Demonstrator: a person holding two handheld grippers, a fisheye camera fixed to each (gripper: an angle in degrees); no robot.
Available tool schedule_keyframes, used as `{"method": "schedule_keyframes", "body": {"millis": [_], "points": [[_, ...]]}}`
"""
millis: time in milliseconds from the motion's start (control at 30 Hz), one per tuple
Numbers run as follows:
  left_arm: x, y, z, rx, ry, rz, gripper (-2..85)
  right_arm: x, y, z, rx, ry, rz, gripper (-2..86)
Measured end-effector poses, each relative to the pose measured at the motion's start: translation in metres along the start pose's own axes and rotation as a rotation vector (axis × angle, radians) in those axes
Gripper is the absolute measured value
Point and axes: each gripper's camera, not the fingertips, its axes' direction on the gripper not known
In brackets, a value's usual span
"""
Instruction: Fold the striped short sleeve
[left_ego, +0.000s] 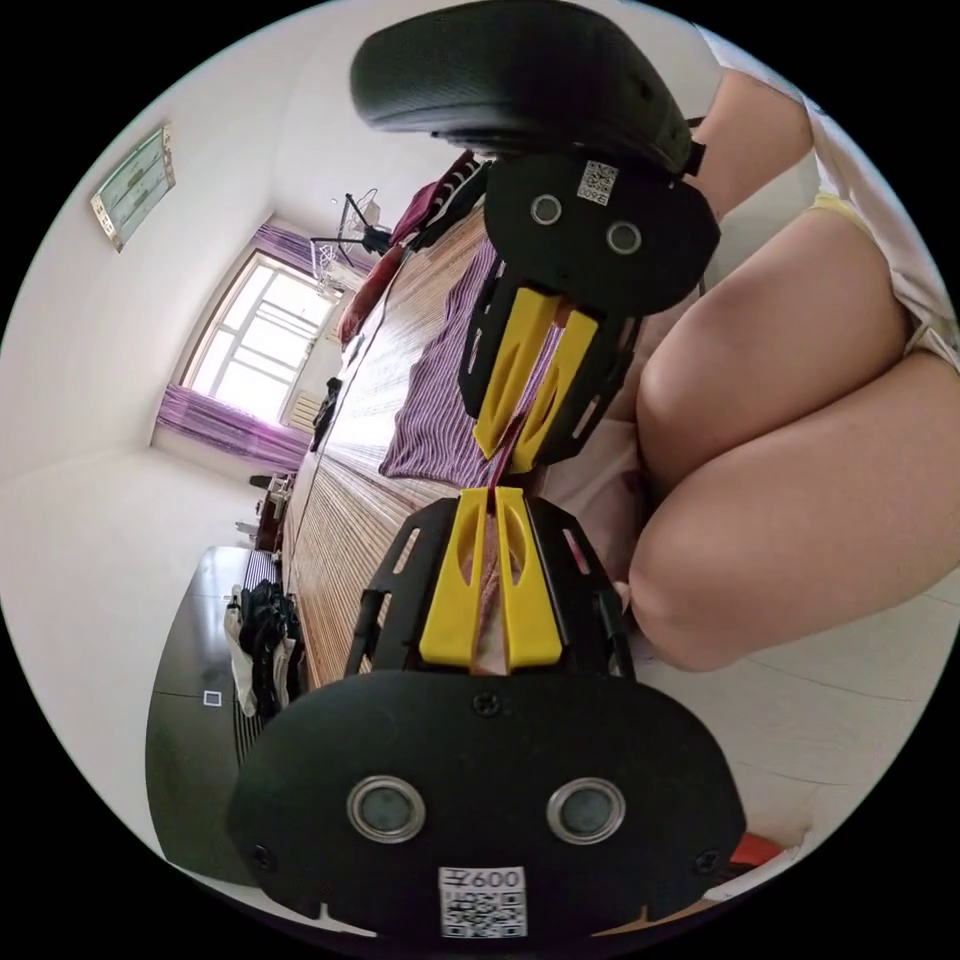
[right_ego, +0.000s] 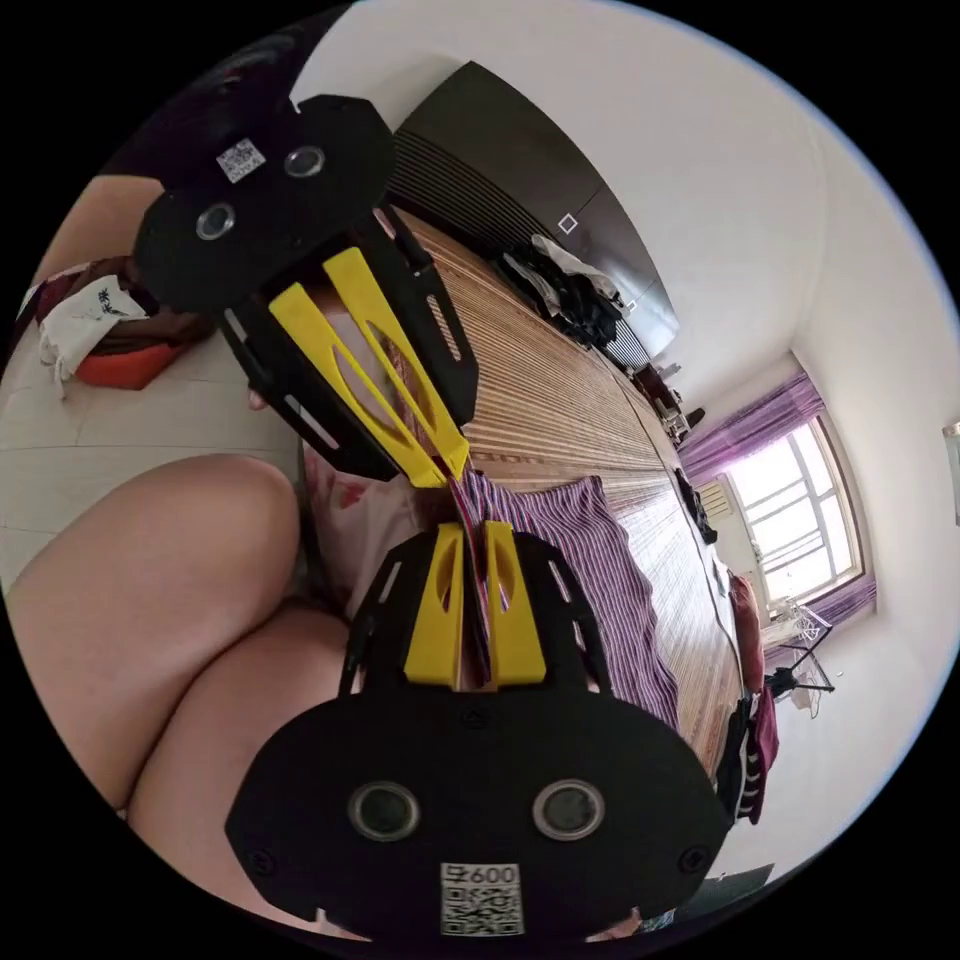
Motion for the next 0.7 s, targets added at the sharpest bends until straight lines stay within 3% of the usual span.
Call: {"method": "schedule_keyframes", "body": {"millis": [300, 700], "points": [[0.003, 0.02, 0.045, -0.05, -0.145, 0.116, 10.8, -0.025, -0.027, 0.035, -0.007, 0.013, -0.016, -0.8], [-0.029, 0.046, 0.105, -0.045, -0.117, 0.327, 3.4, -0.013, -0.115, 0.066, 0.016, 0.013, -0.076, -0.8]]}}
